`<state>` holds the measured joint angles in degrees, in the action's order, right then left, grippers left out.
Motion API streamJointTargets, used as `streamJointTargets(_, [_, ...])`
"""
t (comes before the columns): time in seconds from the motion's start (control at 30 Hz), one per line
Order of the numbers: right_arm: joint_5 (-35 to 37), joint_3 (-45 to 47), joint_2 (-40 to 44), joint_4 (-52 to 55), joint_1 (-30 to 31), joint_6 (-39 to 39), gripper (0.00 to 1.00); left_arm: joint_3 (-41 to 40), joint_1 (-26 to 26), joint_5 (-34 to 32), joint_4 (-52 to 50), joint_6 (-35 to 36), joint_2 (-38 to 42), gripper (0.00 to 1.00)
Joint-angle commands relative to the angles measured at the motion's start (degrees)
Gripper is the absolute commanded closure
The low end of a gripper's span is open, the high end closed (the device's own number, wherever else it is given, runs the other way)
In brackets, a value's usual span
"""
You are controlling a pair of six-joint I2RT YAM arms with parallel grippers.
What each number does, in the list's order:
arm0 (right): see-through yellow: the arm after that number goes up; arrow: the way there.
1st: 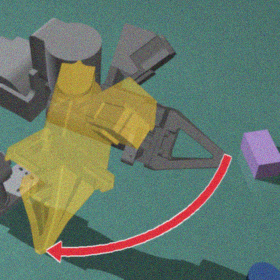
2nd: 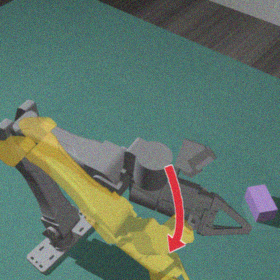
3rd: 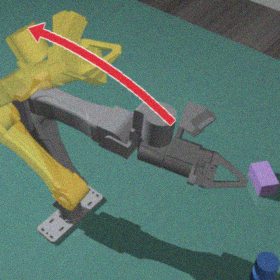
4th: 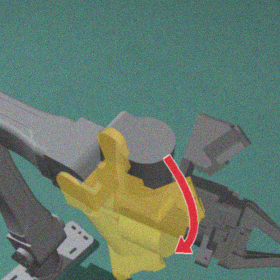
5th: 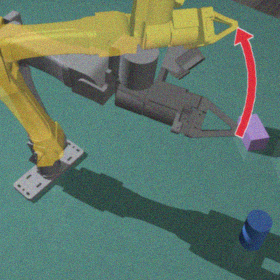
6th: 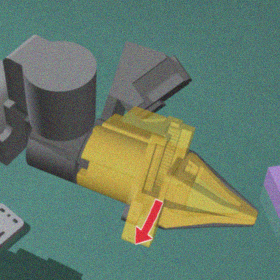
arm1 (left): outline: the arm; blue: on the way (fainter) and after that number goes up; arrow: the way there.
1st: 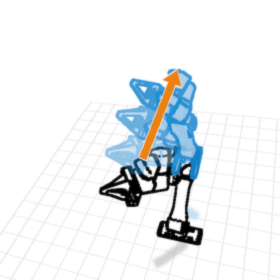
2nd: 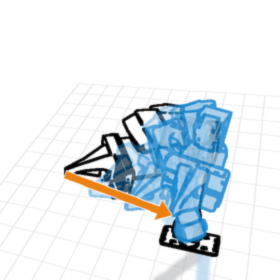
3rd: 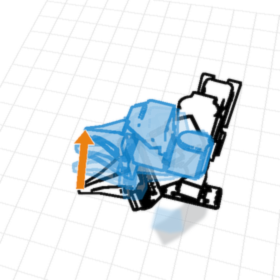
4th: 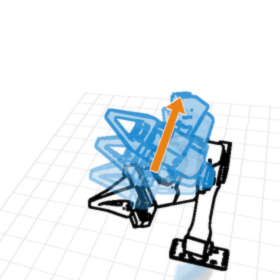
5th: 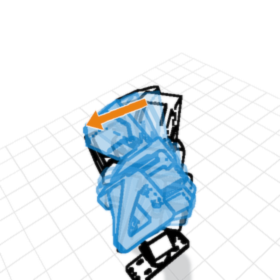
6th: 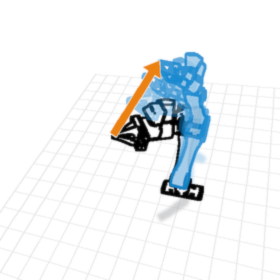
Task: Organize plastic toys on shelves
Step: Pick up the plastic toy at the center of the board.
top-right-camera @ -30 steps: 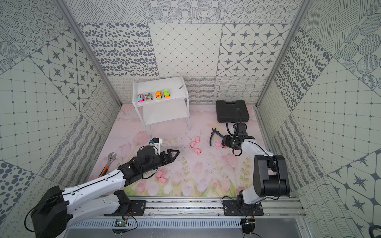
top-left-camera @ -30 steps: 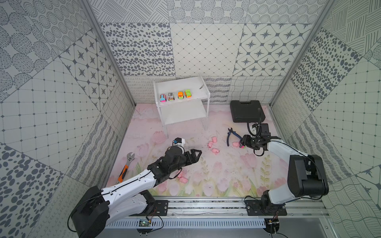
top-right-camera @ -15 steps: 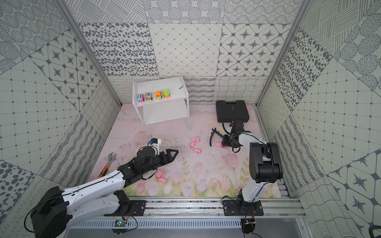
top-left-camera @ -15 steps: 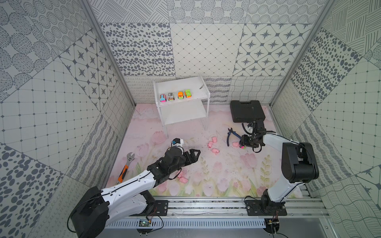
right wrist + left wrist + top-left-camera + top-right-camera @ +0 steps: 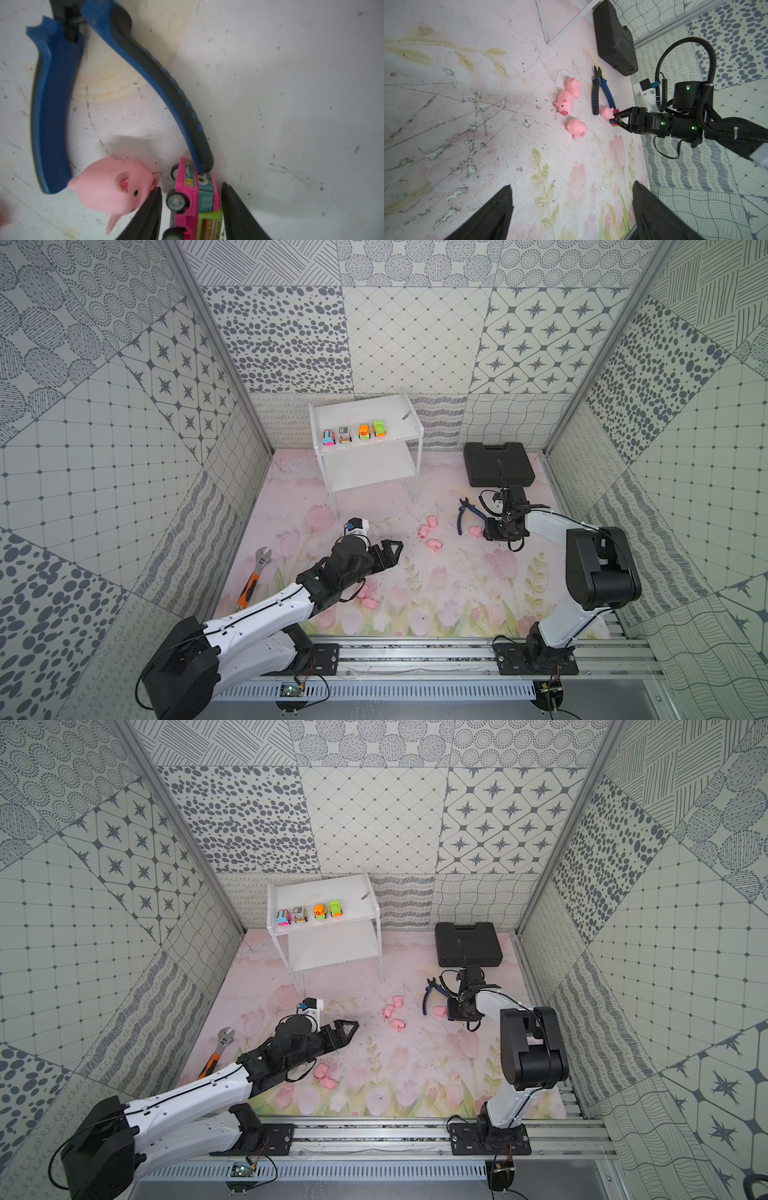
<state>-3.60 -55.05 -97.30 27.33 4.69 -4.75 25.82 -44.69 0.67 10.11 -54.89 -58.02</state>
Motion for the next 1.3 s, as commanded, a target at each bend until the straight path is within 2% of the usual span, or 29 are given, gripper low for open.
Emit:
streamJointTargets(0.0, [1.6, 1.2, 0.3, 1.3, 0.2, 1.7, 0.54, 0.3, 0.1, -1.1, 4.6, 2.2, 0.4, 0.07])
streamJointTargets(0.13, [1.8, 0.7, 0.0, 1.3, 0.3, 2.6, 0.60, 0.5, 0.2, -1.2, 4.2, 2.8, 1.2, 0.07])
streamJointTargets(0.27, [2.0, 1.8, 3.4, 0.7, 0.2, 3.2, 0.63, 1.0, 0.2, -1.0, 2.6, 3.2, 3.0, 0.07])
streamJointTargets(0.37, [0.5, 3.4, 9.8, -1.0, 0.4, 4.3, 0.64, 1.8, 0.3, -0.5, 0.9, 3.7, 4.9, 0.07])
streamJointTargets(0.53, [-7.1, 7.3, 22.8, -6.6, 3.2, 7.5, 0.65, 5.0, 0.8, 3.2, -2.8, 7.0, 7.1, 0.07])
streamJointTargets(0.67, [-14.6, 7.9, 29.9, -8.9, 10.3, 13.1, 0.65, 9.1, 3.1, 10.0, -7.0, 9.4, 6.9, 0.06])
streamJointTargets(0.8, [-17.7, 7.1, 33.7, -10.4, 19.8, 19.3, 0.65, 13.9, 8.3, 19.8, -11.9, 10.1, 4.9, 0.06])
streamJointTargets(0.93, [-16.3, 6.7, 34.6, -11.0, 28.5, 26.7, 0.65, 16.4, 12.8, 29.8, -11.7, 8.1, 1.7, 0.06])
streamJointTargets(1.13, [-13.9, 6.5, 33.7, -10.1, 36.1, 35.7, 0.65, 19.1, 13.0, 41.0, -9.8, 5.5, -4.9, 0.10])
streamJointTargets(1.27, [-11.7, 5.7, 32.9, -8.5, 39.1, 40.0, 0.65, 20.2, 12.8, 45.2, -10.3, 5.2, -8.1, 0.16])
